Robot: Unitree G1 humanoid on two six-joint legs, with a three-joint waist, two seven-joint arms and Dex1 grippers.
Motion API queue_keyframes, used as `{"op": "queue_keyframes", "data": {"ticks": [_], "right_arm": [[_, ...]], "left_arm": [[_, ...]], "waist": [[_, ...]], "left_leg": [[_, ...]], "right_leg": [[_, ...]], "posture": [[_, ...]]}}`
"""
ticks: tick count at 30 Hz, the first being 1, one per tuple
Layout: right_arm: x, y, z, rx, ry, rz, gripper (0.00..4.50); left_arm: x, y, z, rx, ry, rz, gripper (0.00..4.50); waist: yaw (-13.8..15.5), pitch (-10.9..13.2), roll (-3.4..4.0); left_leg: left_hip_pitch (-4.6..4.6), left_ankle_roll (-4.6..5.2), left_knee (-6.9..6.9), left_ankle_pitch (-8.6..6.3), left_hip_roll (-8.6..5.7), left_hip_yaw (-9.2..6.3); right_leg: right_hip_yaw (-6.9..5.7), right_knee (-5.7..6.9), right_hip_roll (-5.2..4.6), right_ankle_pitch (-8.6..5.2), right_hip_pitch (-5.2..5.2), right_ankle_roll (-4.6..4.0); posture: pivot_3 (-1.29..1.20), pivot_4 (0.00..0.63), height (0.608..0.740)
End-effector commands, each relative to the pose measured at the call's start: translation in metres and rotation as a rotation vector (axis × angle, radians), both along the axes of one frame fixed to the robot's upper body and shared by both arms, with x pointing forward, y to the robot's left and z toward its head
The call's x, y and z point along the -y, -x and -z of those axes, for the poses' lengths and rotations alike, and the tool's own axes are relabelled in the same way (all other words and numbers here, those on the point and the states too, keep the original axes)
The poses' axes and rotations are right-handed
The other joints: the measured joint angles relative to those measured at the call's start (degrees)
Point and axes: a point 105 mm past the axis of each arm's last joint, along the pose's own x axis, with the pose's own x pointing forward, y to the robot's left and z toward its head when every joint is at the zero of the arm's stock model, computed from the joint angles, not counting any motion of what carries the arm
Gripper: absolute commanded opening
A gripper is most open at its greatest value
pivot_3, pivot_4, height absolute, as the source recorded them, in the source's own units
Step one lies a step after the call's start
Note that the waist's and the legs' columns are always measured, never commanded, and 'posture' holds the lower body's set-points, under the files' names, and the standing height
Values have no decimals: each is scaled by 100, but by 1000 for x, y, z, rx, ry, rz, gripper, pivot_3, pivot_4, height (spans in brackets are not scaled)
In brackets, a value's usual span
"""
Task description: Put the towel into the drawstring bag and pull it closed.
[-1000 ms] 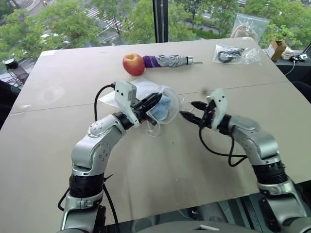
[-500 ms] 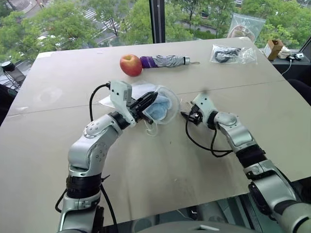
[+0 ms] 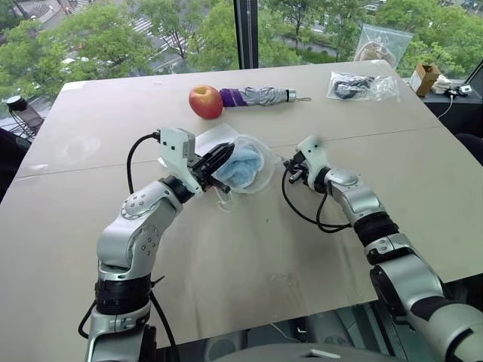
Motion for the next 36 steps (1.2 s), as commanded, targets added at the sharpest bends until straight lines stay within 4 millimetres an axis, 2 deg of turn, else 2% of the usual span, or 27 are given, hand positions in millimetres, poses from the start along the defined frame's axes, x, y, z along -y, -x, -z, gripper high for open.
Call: {"op": "queue_keyframes", "data": {"ticks": [1, 6, 10, 13, 17, 18, 24, 32, 36], "right_arm": [[45, -16, -10, 78, 3, 226, 93], [78, -26, -49, 278, -83, 411, 93], [80, -21, -98, 465, -222, 418, 93], [83, -19, -113, 521, -228, 433, 93], [79, -16, -116, 526, -224, 412, 0], [76, -15, -116, 527, -217, 397, 0], [67, -10, -110, 511, -215, 372, 0], [60, -11, -110, 499, -226, 366, 0], [59, -11, -110, 495, -225, 362, 0]], "left_arm": [[5, 6, -22, 78, -4, 13, 0], [5, 5, -22, 71, -4, 14, 0], [9, 2, -20, 67, -21, 19, 0], [14, 0, -20, 78, -33, 48, 0], [22, -6, -19, 102, -69, 71, 1227], [20, -6, -18, 101, -73, 66, 1763], [11, 2, -4, 45, -82, 96, 1763], [35, 27, 48, -116, -204, 267, 1763], [47, 34, 63, -156, -233, 340, 1763]], "waist": [[44, 0, 0], [40, 2, 2], [18, 3, 4], [21, 3, 4], [30, 4, 5], [31, 4, 5], [19, 4, 5], [37, 6, 8], [36, 6, 8]], "left_leg": [[-3, 0, 0, 0, 0, 0], [-29, -1, -4, 0, -2, 4], [-30, -1, -20, 0, 0, 5], [-30, -1, -26, -1, 4, 0], [-30, -1, -25, -1, 2, 3], [-30, -1, -22, -1, 1, 6], [-30, -1, -23, -1, 3, 7], [-30, 0, -23, -1, 2, 8], [-30, 0, -22, -1, 2, 8]], "right_leg": [[-1, 0, -1, 0, -1, 0], [1, -13, -5, 1, -22, 1], [6, -15, -3, 0, -32, 2], [-4, -15, 1, 0, -33, 1], [-3, -14, 0, 0, -32, 1], [0, -14, -1, 0, -32, 1], [2, -14, 0, 0, -33, 1], [2, -14, -2, -1, -33, 1], [1, -14, -2, -1, -33, 1]], "posture": [[0, 150, 740], [0, 150, 740], [0, 150, 740], [0, 150, 740], [0, 150, 740], [0, 150, 740], [0, 150, 740], [0, 150, 740], [0, 150, 740]]}}
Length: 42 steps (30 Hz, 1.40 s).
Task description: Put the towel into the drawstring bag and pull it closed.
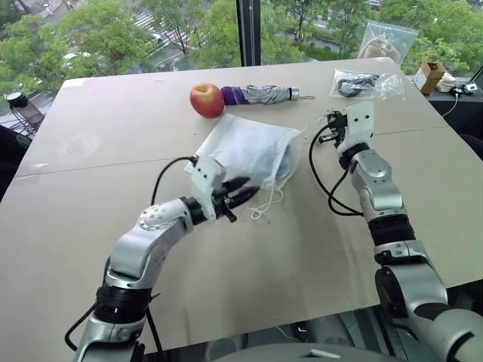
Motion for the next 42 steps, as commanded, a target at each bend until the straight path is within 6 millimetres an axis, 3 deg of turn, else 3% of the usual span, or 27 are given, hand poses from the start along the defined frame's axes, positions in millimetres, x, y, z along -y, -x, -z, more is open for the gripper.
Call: {"op": "queue_keyframes", "data": {"ticks": [1, 14, 17, 19, 22, 28, 32, 34, 37, 40, 42], "right_arm": [[-2, 2, -21, 67, -1, -10, 0], [0, 2, -24, 69, -6, 2, 0], [2, 2, -24, 71, -8, 10, 0], [3, 2, -23, 71, -11, 16, 0], [8, 2, -25, 83, -16, 43, 0], [43, 1, -48, 192, -67, 235, 0], [72, 3, -60, 256, -107, 384, 0], [85, 3, -63, 271, -128, 455, 0], [103, 3, -60, 255, -201, 548, 0], [133, 5, -45, 180, -368, 701, 0], [153, 9, -28, 107, -508, 801, 0]], "left_arm": [[11, 6, 0, 27, -30, 66, 1763], [27, -1, 40, 34, -152, 79, 1763], [22, -6, 35, 85, -116, 9, 947], [16, -8, 30, 118, -100, -41, 73], [0, -14, 22, 260, -166, -159, 24], [-58, -24, -13, 636, -373, -545, 24], [-123, -23, -70, 882, -466, -967, 24], [-149, -19, -88, 944, -499, -1114, 24], [-191, -14, -94, 890, -491, -1340, 24], [-241, -1, -80, 727, -443, -1600, 24], [-263, 8, -68, 632, -413, -1712, 24]], "waist": [[-4, 0, 0], [-3, 0, 0], [-3, 0, 0], [-5, 0, 0], [-4, 0, 0], [8, 0, 1], [14, 0, 1], [13, 0, 1], [7, 0, 1], [-2, 0, 1], [-11, 0, 1]], "left_leg": [[1, 0, 0, 0, 0, 0], [2, 0, 0, 0, 1, 1], [2, 0, 0, 0, 1, 2], [1, 0, 0, 0, 2, 3], [2, 0, 0, 0, 2, 1], [3, 0, -1, 0, 3, -1], [2, 0, 0, 0, 1, -1], [2, 0, 0, 0, 0, -1], [2, 0, -1, 0, -1, 1], [2, 1, -4, 0, 0, 1], [2, 1, -5, 0, 3, -2]], "right_leg": [[0, 0, 1, 0, 0, 0], [1, 1, 2, 0, 0, 0], [2, 0, 1, 0, 0, 0], [3, 0, 0, 0, -1, 0], [1, 2, 0, 0, -1, 0], [5, 2, -6, 1, -2, 0], [3, 2, -14, 1, -2, 1], [2, 2, -17, 2, -2, 1], [1, 3, -19, 2, -2, 2], [0, 3, -22, 2, -2, 2], [-1, 6, -24, 3, -3, 2]], "posture": [[0, 150, 740], [0, 150, 740], [0, 150, 740], [0, 150, 740], [0, 150, 740], [0, 150, 740], [0, 150, 740], [0, 150, 740], [0, 150, 740], [0, 150, 740], [0, 150, 740]]}}
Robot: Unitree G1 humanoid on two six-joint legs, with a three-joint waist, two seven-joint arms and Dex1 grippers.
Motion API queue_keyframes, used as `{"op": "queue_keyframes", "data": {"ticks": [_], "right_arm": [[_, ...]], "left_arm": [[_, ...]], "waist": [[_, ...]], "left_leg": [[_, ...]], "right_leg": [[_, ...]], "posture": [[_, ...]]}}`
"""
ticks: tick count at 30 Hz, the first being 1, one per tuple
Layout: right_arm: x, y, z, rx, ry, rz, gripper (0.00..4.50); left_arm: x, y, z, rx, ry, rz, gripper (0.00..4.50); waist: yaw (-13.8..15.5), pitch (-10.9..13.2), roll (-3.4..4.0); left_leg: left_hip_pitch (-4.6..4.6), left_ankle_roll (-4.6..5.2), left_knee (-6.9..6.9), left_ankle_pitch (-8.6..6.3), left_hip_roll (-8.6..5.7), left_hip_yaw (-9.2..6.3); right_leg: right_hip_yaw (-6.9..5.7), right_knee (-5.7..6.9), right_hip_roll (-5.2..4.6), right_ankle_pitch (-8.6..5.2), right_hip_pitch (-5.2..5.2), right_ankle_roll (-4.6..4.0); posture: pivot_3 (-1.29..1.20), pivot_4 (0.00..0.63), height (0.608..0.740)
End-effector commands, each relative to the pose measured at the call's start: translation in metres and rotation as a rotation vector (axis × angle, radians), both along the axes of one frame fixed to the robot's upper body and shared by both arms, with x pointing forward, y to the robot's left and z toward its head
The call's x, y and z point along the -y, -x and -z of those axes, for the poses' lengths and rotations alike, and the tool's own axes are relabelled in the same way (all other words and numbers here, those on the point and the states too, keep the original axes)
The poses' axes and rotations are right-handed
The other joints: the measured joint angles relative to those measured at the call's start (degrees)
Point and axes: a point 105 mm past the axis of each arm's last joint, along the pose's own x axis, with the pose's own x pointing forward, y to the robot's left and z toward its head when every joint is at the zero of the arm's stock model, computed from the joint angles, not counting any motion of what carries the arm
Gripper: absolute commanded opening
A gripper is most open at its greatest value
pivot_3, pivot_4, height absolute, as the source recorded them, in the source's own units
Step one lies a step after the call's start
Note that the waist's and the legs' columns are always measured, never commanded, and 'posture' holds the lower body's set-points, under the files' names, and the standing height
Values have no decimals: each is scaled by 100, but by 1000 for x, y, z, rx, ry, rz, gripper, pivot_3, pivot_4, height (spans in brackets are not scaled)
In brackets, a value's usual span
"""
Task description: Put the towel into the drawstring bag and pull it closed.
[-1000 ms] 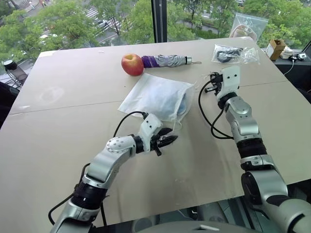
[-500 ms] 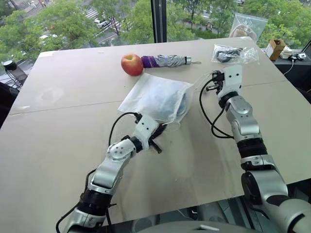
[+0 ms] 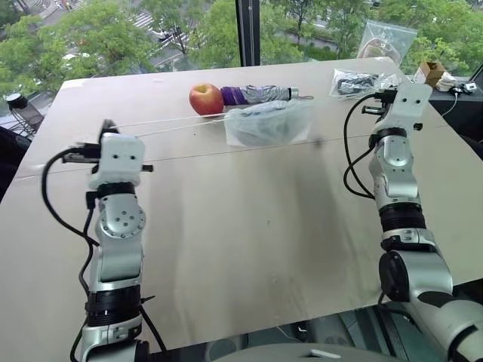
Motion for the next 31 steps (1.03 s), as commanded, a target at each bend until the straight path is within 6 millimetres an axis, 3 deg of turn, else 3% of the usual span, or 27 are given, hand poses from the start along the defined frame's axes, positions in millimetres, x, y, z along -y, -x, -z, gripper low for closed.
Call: {"op": "queue_keyframes", "data": {"ticks": [1, 4, 7, 10, 11, 13, 15, 16, 18, 20, 22, 23, 27, 31], "right_arm": [[69, 16, 15, -15, -332, 267, 0], [87, 23, 38, -74, -491, 346, 0], [66, 9, 41, -123, -490, 189, 0], [-6, -11, 19, -133, -362, -288, 0], [-35, -7, 11, -135, -277, -476, 0], [-83, 22, 7, -147, -97, -843, 0], [-104, 61, 22, -211, 76, -1108, 0], [-106, 75, 32, -256, 125, -1180, 650], [-93, 101, 63, -420, 278, -1271, 1396], [-65, 113, 88, -555, 389, -1239, 2257], [-42, 113, 90, -581, 418, -1184, 2947], [-32, 116, 89, -582, 417, -1180, 2997], [-8, 118, 86, -535, 426, -1135, 2997], [-5, 124, 89, -495, 428, -1141, 2997]], "left_arm": [[-71, 31, 19, 6, 190, -307, 24], [-82, 34, 24, 7, 242, -341, 24], [-74, 21, 27, 10, 305, -247, 24], [-25, -17, 34, -44, 406, 109, 24], [8, -29, 34, -95, 402, 307, 24], [73, -33, 40, -221, 382, 674, 24], [118, -16, 51, -367, 364, 965, 24], [127, -7, 55, -424, 352, 1036, 555], [125, 7, 68, -541, 341, 1090, 1231], [104, 15, 78, -606, 331, 1048, 2064], [80, 18, 85, -645, 319, 968, 2752], [68, 23, 90, -681, 311, 942, 3173], [45, 49, 104, -803, 308, 945, 3173], [44, 66, 111, -887, 286, 993, 3173]], "waist": [[-4, 0, 0], [20, -1, -1], [11, -1, -1], [-16, -1, -1], [-17, 0, 0], [7, 0, 1], [28, -2, 2], [27, -2, 1], [22, -1, 1], [25, -1, 3], [8, 3, 3], [-10, 3, 4], [-28, 3, 0], [9, 3, -1]], "left_leg": [[0, 0, 0, 0, 1, -2], [-8, 0, 0, 0, 1, -3], [-9, 0, 1, 0, 0, -4], [-5, 0, 2, 0, -2, -2], [-5, 0, 2, 0, -5, -2], [-11, 0, 1, 0, -5, -3], [-19, 1, -2, -1, -2, -13], [-21, 4, -2, -3, -1, -16], [-23, 11, -2, -9, 0, -14], [-12, 13, 0, -9, -4, -11], [-4, 13, 1, -9, -6, -7], [2, 13, 2, -9, -5, -3], [25, 14, 18, -7, 2, -4], [37, 13, 17, -8, 8, -4]], "right_leg": [[-2, 1, 0, 0, 0, 0], [-17, 2, -3, 0, 1, -1], [-18, 2, -6, 0, 2, -1], [-14, 2, -5, 0, 2, -1], [-14, 2, -4, 0, 2, -1], [-22, -2, 1, 0, 2, -1], [-31, -8, 0, -3, 3, 2], [-32, -11, 0, -6, 4, 5], [-30, -14, 1, -6, 4, 6], [-23, -17, -2, -11, 4, 8], [-19, -13, -1, -24, 5, -11], [-12, -14, 5, -27, 5, -15], [8, -9, 43, -23, 10, -20], [9, -6, 48, -23, 16, -22]], "posture": [[0, 150, 740], [0, 150, 740], [0, 150, 740], [0, 150, 740], [0, 150, 740], [0, 150, 740], [0, 150, 740], [0, 150, 740], [0, 150, 740], [0, 150, 740], [0, 150, 740], [0, 150, 740], [0, 150, 740], [0, 150, 740]]}}
